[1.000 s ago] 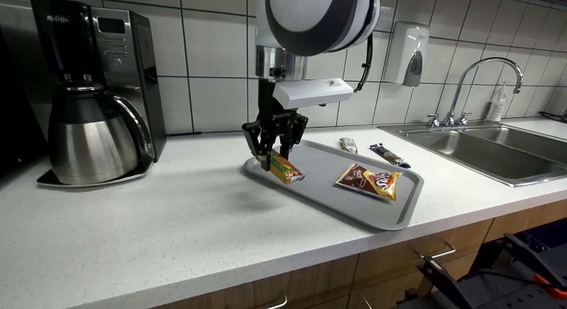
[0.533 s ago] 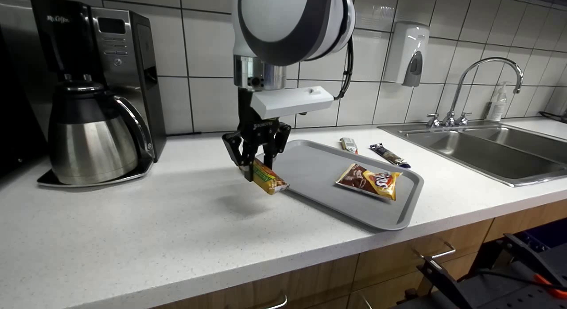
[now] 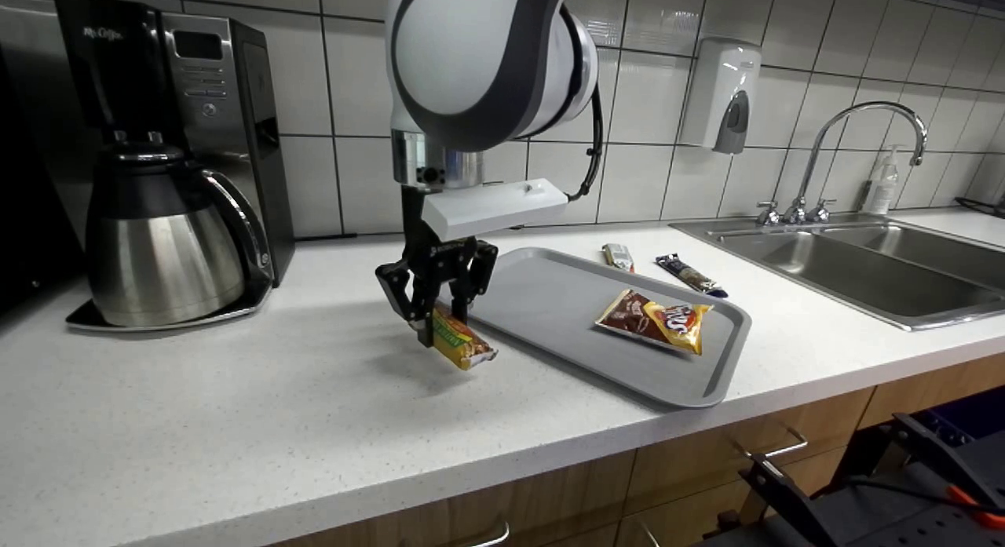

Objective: Remove the two small packets from the grey tray.

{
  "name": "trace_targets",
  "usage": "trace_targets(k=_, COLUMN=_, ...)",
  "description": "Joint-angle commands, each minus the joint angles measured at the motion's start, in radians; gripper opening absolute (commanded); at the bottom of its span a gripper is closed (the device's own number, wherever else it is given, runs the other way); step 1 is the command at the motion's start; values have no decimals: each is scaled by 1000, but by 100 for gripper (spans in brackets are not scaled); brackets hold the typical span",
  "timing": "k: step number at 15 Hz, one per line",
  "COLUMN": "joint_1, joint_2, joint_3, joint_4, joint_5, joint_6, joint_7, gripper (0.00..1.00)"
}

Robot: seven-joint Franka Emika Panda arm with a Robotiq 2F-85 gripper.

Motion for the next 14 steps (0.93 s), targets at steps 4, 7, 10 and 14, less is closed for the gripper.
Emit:
trace_targets(k=4, joint_1=15, joint_2=46, joint_3=-4, joint_4=49, joint_5=0, joint_6=-48, joint_7=12, gripper=19)
trace_targets(k=7, joint_1=15, joint_2=55, joint_3=-6, joint_4=56, joint_5=2, joint_6=-58, joint_7=13, gripper=69)
trace_targets(k=10, joint_1=14, joint_2=57, joint_3=-7, joint_4=59, joint_5=3, joint_6=-62, joint_7=13, gripper=89)
trace_targets(k=14, joint_1=8, joint_2=42, joint_3=-6, joint_4=57, joint_5=12, joint_6=-53, joint_7=15, gripper=100)
